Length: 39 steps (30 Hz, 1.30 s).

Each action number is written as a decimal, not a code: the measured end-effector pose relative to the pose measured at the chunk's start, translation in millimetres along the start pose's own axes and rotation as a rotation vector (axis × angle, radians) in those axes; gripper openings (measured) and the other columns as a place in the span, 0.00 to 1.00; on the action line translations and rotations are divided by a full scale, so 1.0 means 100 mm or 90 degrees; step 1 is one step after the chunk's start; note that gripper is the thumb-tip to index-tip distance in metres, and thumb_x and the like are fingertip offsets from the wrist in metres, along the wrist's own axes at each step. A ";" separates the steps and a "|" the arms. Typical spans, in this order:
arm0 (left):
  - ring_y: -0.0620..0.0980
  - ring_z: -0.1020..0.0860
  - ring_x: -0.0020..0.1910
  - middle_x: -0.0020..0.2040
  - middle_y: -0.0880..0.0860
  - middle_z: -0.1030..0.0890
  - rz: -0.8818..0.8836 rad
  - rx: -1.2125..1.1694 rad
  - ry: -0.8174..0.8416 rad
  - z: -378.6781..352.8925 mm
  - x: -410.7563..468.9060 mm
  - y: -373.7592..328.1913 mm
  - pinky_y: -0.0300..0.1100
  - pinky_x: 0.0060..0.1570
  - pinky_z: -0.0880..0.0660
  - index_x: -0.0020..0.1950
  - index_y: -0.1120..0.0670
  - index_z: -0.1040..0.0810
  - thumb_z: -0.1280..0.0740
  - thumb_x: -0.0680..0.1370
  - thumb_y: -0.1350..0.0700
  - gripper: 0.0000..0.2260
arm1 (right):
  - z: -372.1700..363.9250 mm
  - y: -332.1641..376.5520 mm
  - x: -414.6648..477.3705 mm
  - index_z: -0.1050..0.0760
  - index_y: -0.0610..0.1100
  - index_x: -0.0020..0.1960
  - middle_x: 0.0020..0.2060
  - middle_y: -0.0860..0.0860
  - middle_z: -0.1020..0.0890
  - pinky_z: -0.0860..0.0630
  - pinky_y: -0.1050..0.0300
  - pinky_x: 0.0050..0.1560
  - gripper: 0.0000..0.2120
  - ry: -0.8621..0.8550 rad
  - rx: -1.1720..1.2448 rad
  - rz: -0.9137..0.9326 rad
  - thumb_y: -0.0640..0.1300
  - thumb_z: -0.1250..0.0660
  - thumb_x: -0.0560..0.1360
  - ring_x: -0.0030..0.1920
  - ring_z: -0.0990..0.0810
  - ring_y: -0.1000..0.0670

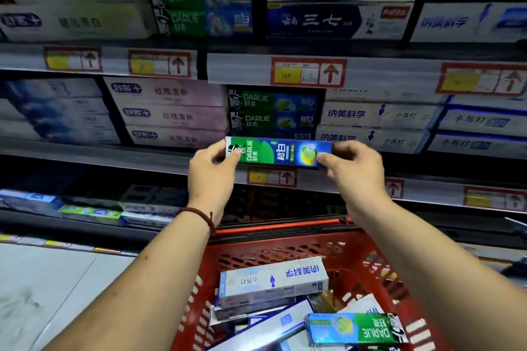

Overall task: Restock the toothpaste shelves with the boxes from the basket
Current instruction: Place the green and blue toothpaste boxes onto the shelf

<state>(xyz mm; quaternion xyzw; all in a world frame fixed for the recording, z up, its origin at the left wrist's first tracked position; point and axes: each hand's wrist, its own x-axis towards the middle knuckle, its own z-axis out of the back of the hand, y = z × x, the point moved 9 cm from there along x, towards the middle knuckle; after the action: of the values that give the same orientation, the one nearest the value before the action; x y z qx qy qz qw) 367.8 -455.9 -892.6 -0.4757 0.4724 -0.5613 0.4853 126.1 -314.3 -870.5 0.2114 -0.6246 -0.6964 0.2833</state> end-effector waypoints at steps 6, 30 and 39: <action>0.46 0.19 0.52 0.53 0.46 0.16 -0.036 0.004 0.057 -0.20 0.20 -0.11 0.45 0.56 0.22 0.53 0.43 0.18 0.29 0.79 0.57 0.09 | -0.05 0.11 0.28 0.29 0.41 0.73 0.62 0.53 0.21 0.28 0.56 0.61 0.28 0.046 -0.004 0.028 0.42 0.26 0.75 0.64 0.24 0.50; 0.51 0.31 0.69 0.74 0.50 0.36 0.005 0.153 0.066 -0.28 0.35 0.17 0.41 0.62 0.36 0.73 0.51 0.26 0.31 0.79 0.53 0.22 | -0.36 -0.11 0.22 0.27 0.49 0.65 0.55 0.56 0.24 0.33 0.62 0.57 0.19 0.075 -0.092 0.043 0.38 0.30 0.77 0.57 0.26 0.56; 0.53 0.38 0.76 0.80 0.47 0.46 0.012 0.209 0.124 -0.36 0.37 0.26 0.37 0.62 0.40 0.80 0.50 0.36 0.33 0.80 0.61 0.28 | -0.38 -0.19 0.23 0.22 0.45 0.59 0.55 0.50 0.17 0.25 0.49 0.64 0.14 0.055 -0.130 0.031 0.40 0.29 0.74 0.58 0.20 0.48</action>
<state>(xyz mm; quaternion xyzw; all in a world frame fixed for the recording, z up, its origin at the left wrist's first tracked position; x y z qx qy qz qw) 331.9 -491.9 -919.1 -0.3292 0.4238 -0.6696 0.5135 131.1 -356.6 -892.6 0.1962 -0.5424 -0.7395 0.3470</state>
